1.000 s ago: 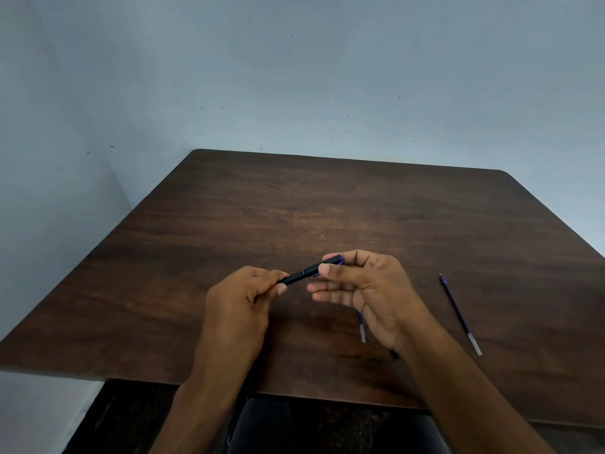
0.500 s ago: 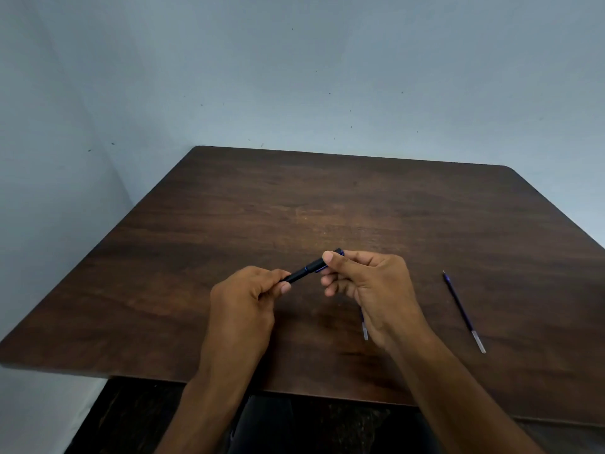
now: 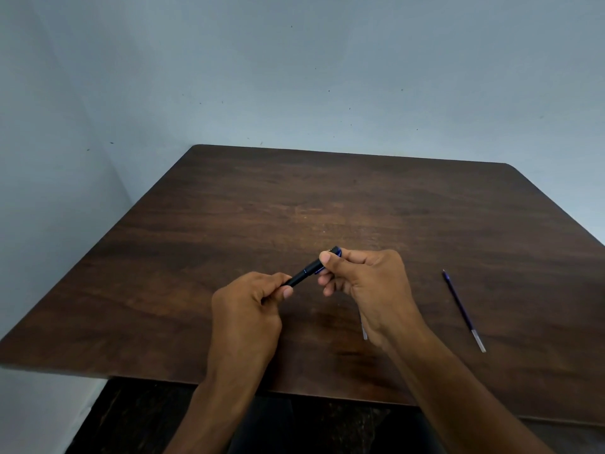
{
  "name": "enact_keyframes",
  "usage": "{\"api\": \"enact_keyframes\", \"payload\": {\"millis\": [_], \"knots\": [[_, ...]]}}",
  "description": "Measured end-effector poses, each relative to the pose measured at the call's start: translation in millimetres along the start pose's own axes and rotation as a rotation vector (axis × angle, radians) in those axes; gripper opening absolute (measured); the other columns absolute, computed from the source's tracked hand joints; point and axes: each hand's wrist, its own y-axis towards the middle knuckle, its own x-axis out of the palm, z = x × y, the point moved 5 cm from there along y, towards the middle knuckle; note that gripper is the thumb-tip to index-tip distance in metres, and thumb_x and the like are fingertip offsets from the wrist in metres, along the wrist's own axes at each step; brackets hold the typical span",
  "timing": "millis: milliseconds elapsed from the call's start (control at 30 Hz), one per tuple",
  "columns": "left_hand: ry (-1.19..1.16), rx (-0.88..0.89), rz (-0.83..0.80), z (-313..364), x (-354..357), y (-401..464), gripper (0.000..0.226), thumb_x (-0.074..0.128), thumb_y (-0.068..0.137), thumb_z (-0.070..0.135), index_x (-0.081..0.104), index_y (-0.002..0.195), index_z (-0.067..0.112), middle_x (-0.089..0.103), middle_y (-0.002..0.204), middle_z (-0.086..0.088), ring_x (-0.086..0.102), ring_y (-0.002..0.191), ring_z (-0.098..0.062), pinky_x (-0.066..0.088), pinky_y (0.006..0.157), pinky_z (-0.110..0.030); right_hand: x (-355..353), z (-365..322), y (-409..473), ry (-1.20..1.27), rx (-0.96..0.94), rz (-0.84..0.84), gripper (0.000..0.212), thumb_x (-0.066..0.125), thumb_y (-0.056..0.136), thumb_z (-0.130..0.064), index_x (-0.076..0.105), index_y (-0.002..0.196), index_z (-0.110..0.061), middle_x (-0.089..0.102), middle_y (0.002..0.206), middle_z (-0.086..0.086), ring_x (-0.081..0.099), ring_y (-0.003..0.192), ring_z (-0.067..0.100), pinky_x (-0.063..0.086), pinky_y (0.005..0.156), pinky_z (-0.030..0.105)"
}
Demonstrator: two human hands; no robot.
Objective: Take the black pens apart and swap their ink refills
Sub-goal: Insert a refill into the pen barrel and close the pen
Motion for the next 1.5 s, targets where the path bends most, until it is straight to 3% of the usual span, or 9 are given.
{"api": "enact_keyframes", "payload": {"millis": [367, 567, 733, 867, 1067, 1133, 1267, 1400, 1500], "knots": [[0.03, -0.131, -0.12, -1, 6, 2, 0.03, 0.08, 0.074, 0.034, 0.072, 0.102, 0.038, 0.064, 0.073, 0.028, 0.057, 0.081, 0.02, 0.038, 0.068, 0.006, -6, -6, 14, 0.028, 0.107, -0.039, 0.014, 0.078, 0.082, -0.008, 0.075, 0.086, 0.006, 0.075, 0.072, 0.016, 0.069, 0.061, 0.023, 0.057, 0.055, 0.028], [0.138, -0.219, -0.131, -4, 13, 3, 0.026, 0.072, 0.07, 0.059, 0.069, 0.069, 0.033, 0.064, 0.055, 0.02, 0.059, 0.057, 0.006, 0.049, 0.054, -0.02, -3, -5, 18, -0.021, 0.118, -0.02, 0.015, 0.081, 0.079, -0.008, 0.074, 0.084, 0.005, 0.073, 0.064, 0.014, 0.068, 0.056, 0.024, 0.058, 0.053, 0.03], [0.18, -0.223, -0.159, -7, 15, 7, 0.03, 0.071, 0.071, 0.06, 0.069, 0.059, 0.033, 0.063, 0.051, 0.021, 0.059, 0.052, 0.005, 0.046, 0.05, -0.018, 2, -3, 17, -0.047, 0.154, -0.033, 0.013, 0.078, 0.082, -0.006, 0.075, 0.086, 0.005, 0.075, 0.068, 0.015, 0.068, 0.058, 0.023, 0.059, 0.055, 0.029], [0.179, -0.214, -0.122, -5, 10, 8, 0.024, 0.073, 0.07, 0.059, 0.067, 0.054, 0.042, 0.061, 0.056, 0.035, 0.058, 0.055, 0.014, 0.037, 0.047, -0.009, 2, -4, 15, -0.064, 0.153, -0.032, 0.009, 0.076, 0.083, -0.004, 0.075, 0.086, 0.005, 0.076, 0.074, 0.018, 0.069, 0.06, 0.024, 0.061, 0.058, 0.031], [0.271, -0.309, -0.144, -9, 10, 13, 0.03, 0.077, 0.065, 0.059, 0.068, 0.051, 0.034, 0.056, 0.041, 0.023, 0.054, 0.05, 0.015, 0.028, 0.033, -0.007, -6, -11, 13, -0.099, 0.121, -0.008, 0.004, 0.073, 0.086, 0.0, 0.075, 0.084, 0.003, 0.076, 0.071, 0.016, 0.07, 0.059, 0.022, 0.062, 0.055, 0.029], [0.335, -0.33, -0.156, -9, 12, 13, 0.034, 0.077, 0.064, 0.06, 0.066, 0.049, 0.032, 0.053, 0.037, 0.015, 0.053, 0.042, 0.004, 0.025, 0.037, -0.008, -8, -10, 11, -0.108, 0.131, -0.005, 0.004, 0.072, 0.087, 0.001, 0.075, 0.084, 0.002, 0.076, 0.071, 0.014, 0.07, 0.058, 0.021, 0.062, 0.055, 0.028], [0.388, -0.328, -0.171, -13, 16, 13, 0.042, 0.077, 0.064, 0.06, 0.063, 0.045, 0.027, 0.054, 0.038, 0.011, 0.05, 0.039, 0.004, 0.03, 0.037, -0.012, -10, -9, 8, -0.114, 0.137, 0.003, 0.005, 0.071, 0.088, 0.0, 0.074, 0.085, 0.002, 0.076, 0.073, 0.015, 0.069, 0.059, 0.021, 0.061, 0.055, 0.029], [0.433, -0.347, -0.196, -15, 20, 15, 0.045, 0.078, 0.064, 0.06, 0.064, 0.052, 0.018, 0.06, 0.05, 0.004, 0.058, 0.05, -0.008, 0.043, 0.044, -0.019, -8, -10, 7, -0.111, 0.129, 0.011, 0.005, 0.07, 0.088, 0.001, 0.074, 0.085, 0.003, 0.076, 0.075, 0.017, 0.069, 0.06, 0.022, 0.06, 0.054, 0.028], [0.504, -0.373, -0.258, -16, 25, 20, 0.046, 0.075, 0.065, 0.063, 0.065, 0.061, 0.019, 0.064, 0.063, 0.001, 0.058, 0.059, -0.013, 0.039, 0.048, -0.025, -11, -11, 6, -0.108, 0.124, 0.015, 0.004, 0.07, 0.088, 0.003, 0.074, 0.085, 0.003, 0.076, 0.075, 0.018, 0.069, 0.059, 0.022, 0.06, 0.053, 0.027]]}}
